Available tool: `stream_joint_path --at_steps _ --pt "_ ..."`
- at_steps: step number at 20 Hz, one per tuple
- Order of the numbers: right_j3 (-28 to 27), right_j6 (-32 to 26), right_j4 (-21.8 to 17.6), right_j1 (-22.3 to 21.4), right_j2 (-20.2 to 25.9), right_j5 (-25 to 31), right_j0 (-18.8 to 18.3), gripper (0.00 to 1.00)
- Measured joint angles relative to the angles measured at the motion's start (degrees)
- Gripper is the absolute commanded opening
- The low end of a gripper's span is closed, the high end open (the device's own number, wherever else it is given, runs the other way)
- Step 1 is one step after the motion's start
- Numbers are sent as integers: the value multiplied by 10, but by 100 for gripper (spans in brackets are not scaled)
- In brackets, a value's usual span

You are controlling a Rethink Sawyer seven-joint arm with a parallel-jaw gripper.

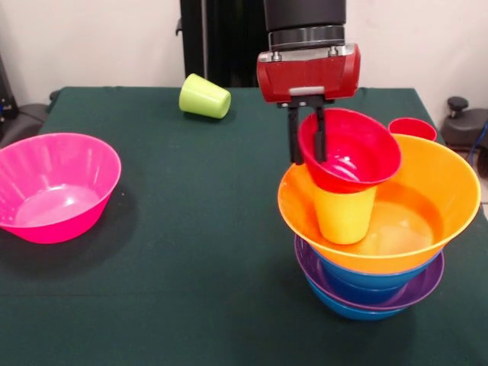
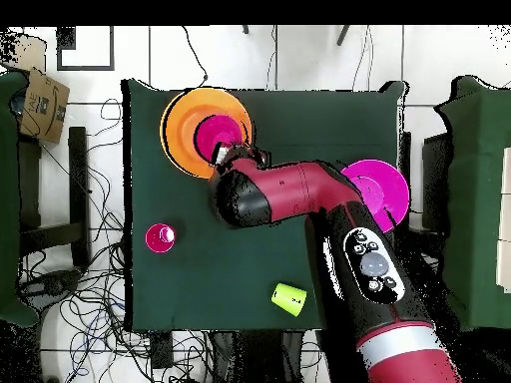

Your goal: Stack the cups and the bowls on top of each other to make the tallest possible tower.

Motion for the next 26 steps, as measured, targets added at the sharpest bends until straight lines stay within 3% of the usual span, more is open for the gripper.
stream_joint_path --at_steps 17,18,26 --pt "0 0 14 -28 1 62 -4 100" --pt "0 0 14 -31 1 62 -4 0" --pt "0 0 15 -33 1 62 -4 0"
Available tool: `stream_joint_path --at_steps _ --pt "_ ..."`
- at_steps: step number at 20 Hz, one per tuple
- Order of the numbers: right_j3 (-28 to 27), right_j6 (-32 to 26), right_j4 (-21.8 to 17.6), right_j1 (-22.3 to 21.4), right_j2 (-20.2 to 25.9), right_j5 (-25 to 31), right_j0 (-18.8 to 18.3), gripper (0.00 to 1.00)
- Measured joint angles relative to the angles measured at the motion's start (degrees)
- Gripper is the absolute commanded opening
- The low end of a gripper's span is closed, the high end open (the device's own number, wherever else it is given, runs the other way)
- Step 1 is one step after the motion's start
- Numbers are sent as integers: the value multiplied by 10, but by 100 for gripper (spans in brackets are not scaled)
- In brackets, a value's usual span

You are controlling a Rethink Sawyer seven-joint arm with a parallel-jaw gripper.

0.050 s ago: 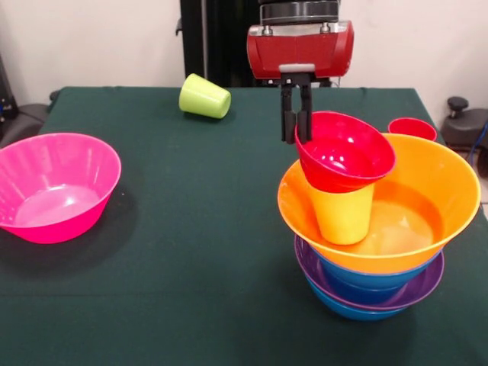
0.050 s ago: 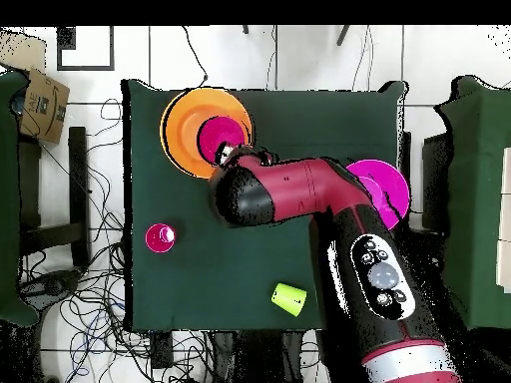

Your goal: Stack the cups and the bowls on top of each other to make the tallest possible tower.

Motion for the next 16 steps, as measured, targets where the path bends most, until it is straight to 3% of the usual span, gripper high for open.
stream_joint_path --at_steps 13,14,16 --pt "0 0 5 -21 1 21 0 0" --pt "0 0 5 -24 2 21 0 100" --pt "0 0 5 -25 2 21 0 100"
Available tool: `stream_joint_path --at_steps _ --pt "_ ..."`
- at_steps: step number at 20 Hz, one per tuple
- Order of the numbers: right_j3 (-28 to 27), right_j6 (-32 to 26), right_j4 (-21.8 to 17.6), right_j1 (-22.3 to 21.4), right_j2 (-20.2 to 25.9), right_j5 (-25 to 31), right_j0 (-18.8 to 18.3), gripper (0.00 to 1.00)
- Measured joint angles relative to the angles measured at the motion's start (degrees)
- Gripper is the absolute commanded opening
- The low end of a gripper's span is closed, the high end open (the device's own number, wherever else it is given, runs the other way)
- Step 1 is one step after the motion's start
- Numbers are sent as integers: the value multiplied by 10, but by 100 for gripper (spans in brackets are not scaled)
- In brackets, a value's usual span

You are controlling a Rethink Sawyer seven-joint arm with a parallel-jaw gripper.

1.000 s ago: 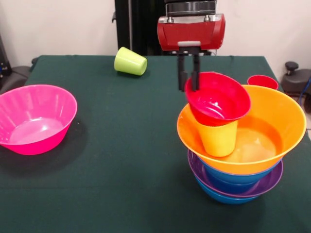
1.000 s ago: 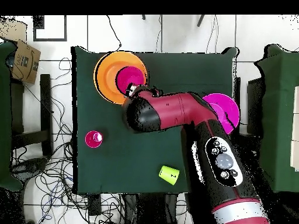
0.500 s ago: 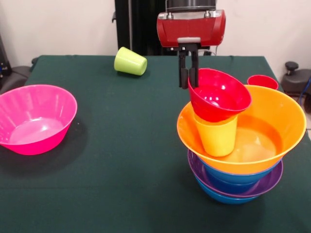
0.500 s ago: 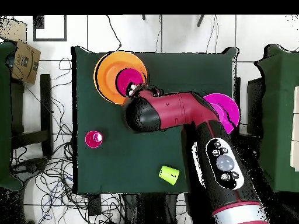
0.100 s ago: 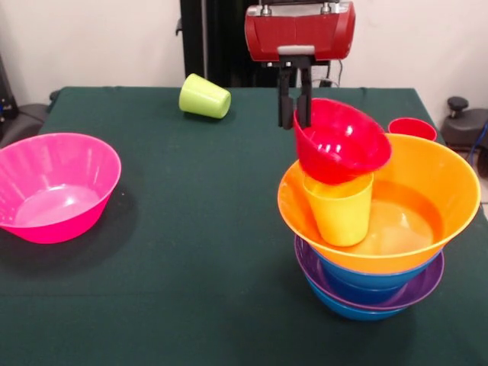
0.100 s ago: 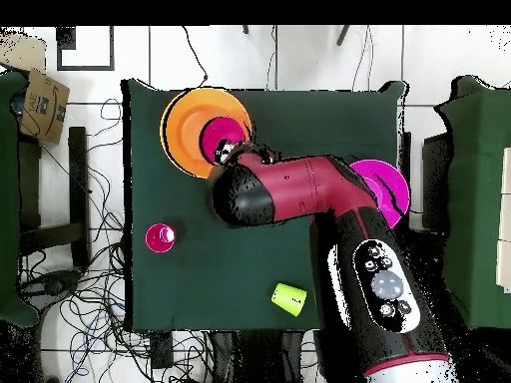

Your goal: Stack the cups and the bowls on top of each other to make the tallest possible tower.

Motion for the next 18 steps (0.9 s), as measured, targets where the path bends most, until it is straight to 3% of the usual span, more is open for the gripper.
stream_joint_path --at_steps 18 --pt "0 0 11 -3 1 0 0 100"
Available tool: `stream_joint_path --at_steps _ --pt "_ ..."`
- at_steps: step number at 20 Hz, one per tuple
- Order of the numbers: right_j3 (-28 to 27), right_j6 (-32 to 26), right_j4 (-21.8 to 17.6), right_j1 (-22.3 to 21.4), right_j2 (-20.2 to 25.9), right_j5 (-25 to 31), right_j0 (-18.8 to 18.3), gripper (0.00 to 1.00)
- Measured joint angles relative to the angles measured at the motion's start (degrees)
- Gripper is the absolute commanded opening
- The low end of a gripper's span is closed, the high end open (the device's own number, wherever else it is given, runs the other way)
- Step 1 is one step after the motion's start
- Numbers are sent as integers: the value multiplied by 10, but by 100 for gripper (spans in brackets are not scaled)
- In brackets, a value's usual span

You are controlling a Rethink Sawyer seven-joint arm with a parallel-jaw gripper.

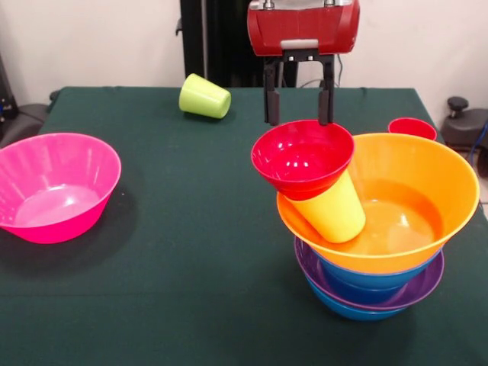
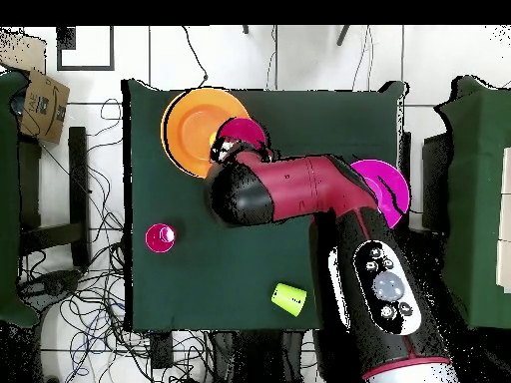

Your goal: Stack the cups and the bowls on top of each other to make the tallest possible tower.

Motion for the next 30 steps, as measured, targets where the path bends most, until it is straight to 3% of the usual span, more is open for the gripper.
stream_joint_path --at_steps 18,30 --pt "0 0 17 -23 0 6 0 100" --pt "-16 0 38 -38 0 70 2 100"
